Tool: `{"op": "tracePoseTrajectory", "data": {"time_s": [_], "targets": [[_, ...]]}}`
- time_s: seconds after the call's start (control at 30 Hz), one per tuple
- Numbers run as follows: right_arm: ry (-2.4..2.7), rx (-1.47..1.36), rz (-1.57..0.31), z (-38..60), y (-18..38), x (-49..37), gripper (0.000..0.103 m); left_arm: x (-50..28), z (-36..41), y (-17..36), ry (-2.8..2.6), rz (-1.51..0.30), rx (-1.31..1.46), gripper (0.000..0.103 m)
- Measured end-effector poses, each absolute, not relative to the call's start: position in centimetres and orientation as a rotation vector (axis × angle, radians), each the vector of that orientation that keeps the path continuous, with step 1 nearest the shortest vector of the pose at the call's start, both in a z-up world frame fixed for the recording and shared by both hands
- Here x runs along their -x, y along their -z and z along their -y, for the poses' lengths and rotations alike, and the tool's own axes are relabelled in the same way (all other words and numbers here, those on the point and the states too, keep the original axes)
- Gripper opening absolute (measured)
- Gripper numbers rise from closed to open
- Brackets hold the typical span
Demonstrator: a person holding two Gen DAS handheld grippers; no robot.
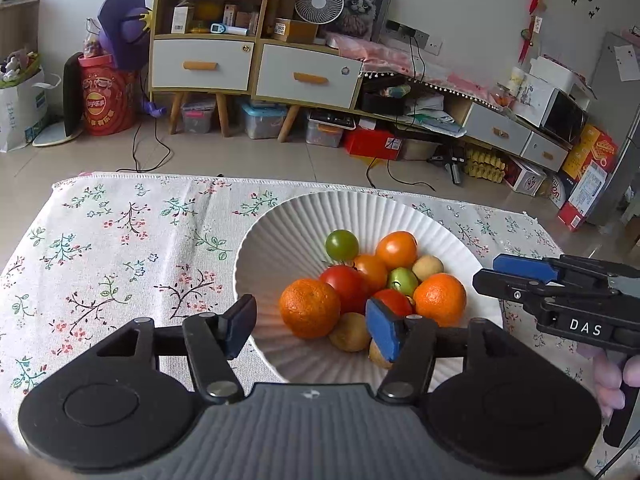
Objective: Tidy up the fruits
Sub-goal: 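Carry the mandarin and kiwi into the white plate and open both tools, then withdraw both open tools from the plate toward the remaining fruit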
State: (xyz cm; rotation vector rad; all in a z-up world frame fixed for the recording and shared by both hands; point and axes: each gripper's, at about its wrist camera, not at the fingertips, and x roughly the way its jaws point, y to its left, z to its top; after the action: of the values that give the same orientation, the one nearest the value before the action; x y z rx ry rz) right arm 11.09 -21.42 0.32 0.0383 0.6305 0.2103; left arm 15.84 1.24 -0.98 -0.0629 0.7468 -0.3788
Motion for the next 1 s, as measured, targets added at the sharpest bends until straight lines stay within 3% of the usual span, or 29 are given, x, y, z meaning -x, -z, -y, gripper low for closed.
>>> {"op": "tracePoseTrajectory", "data": {"time_s": [0.33,0.5,1.0], "targets": [[-0.227,-0.025,-0.641,20.8,-1.2,-9.1,0.065,-13.9,-2.0,0.0,0.383,-0.734,0.040,0.089],[-0.220,-0.020,-0.648,20.4,-1.6,-8.2,0.075,-13.4,-2.7,-0.1,0.371,-0.754,0.053,0.094],[-0.177,-0.038,-0.668,18.8,-1.4,-5.1,0.089,-9.9,-4.3,0.5,0.323,-0.773,0.004,0.100]]}}
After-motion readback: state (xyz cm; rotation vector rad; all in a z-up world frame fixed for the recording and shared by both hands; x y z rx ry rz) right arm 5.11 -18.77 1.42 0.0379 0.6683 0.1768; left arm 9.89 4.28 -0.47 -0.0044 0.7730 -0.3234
